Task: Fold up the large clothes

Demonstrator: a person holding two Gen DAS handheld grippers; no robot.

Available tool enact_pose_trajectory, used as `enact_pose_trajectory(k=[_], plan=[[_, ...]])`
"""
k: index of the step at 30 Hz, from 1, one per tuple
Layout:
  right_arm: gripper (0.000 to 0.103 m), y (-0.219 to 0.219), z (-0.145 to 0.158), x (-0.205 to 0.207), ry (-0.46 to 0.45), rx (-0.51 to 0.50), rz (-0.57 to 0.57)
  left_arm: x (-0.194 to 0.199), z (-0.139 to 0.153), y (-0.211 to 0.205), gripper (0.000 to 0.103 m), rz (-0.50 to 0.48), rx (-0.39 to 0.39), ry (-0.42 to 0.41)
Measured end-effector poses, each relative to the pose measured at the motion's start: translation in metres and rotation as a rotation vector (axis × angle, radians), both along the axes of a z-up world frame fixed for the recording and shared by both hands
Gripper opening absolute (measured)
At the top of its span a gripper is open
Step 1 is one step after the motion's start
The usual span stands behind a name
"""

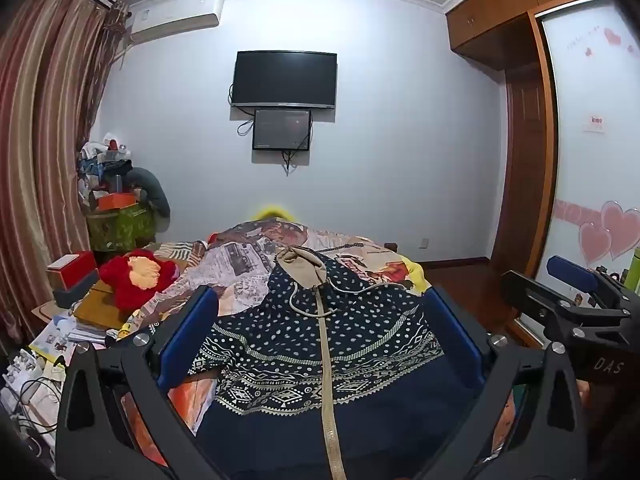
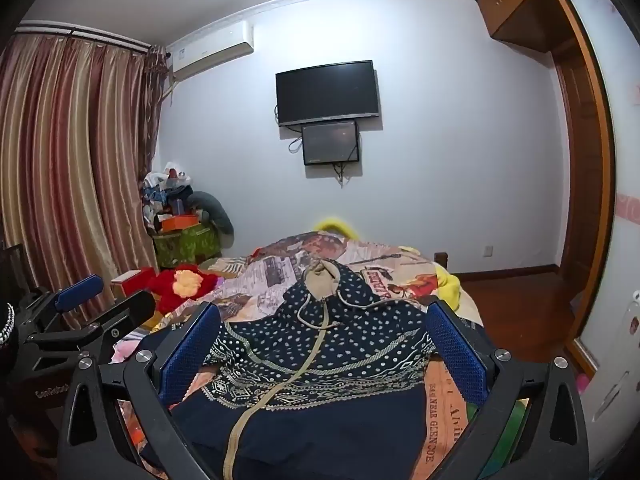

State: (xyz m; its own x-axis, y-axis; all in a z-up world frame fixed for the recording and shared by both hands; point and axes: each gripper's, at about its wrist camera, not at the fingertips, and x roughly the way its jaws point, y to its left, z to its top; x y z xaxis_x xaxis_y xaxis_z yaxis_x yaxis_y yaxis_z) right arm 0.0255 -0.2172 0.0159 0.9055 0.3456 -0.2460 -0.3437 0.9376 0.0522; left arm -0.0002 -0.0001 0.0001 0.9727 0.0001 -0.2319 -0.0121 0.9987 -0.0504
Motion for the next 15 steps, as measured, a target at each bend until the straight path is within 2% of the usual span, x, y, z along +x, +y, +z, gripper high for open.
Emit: enact_pose_trajectory(k=[8,12,15], plan=[[0.103,0.001,0.0,0.0,0.001,-0.002,-0.008,-0.008,0.001,0.001,0.103,-0.002,-0.009,-0.001],[0.103,0.0,-0.001,0.002,0.009,0.0,-0.003,-0.008,-0.01,0.006,0.103,-0.007,-0.016,0.013],[0.103,0.004,-0.005,0.0,0.012,-0.004,-0.003,0.002,-0.01,0.005,0.103,-0.003,-0.024,0.033]])
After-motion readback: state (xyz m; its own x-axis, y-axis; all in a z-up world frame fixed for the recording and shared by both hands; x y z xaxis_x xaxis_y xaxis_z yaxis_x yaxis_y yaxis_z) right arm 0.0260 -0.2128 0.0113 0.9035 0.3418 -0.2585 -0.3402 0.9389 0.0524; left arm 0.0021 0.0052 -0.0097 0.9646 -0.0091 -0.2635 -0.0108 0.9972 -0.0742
